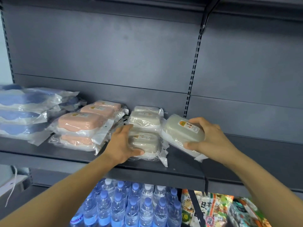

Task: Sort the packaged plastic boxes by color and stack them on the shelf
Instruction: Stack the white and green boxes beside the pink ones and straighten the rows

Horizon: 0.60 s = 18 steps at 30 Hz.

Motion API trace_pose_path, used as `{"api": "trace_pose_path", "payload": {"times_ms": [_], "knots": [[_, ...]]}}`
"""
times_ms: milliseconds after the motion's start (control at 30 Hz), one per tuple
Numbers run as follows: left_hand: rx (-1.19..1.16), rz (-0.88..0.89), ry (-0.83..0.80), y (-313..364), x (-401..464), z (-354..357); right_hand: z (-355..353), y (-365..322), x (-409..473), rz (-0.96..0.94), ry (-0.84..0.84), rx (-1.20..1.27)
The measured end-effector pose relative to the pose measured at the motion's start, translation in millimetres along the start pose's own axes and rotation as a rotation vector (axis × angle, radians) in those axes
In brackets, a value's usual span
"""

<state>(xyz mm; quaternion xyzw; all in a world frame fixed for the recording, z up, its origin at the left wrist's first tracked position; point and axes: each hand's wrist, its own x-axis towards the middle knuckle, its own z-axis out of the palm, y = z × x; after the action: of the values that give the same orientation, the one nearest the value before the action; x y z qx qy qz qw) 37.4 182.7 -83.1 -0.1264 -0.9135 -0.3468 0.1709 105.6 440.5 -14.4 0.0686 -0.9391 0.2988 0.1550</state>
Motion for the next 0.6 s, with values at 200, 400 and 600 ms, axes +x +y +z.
{"api": "trace_pose_path", "payload": {"times_ms": [200,400,600], "knots": [[-0.324,-0.174,0.095,-11.8,-17.8,9.1,24.3,-41.9,37.8,-0.125,-0.163,0.059],[-0.338,-0.205,0.136,-10.8,-19.5,13.9,69.3,-57.7,73.8,-0.141,-0.267,0.057],[-0.399,-0.136,0.175,-12.7,-20.3,15.5,82.1,-59.3,66.3,-0.210,-0.188,-0.213]]}}
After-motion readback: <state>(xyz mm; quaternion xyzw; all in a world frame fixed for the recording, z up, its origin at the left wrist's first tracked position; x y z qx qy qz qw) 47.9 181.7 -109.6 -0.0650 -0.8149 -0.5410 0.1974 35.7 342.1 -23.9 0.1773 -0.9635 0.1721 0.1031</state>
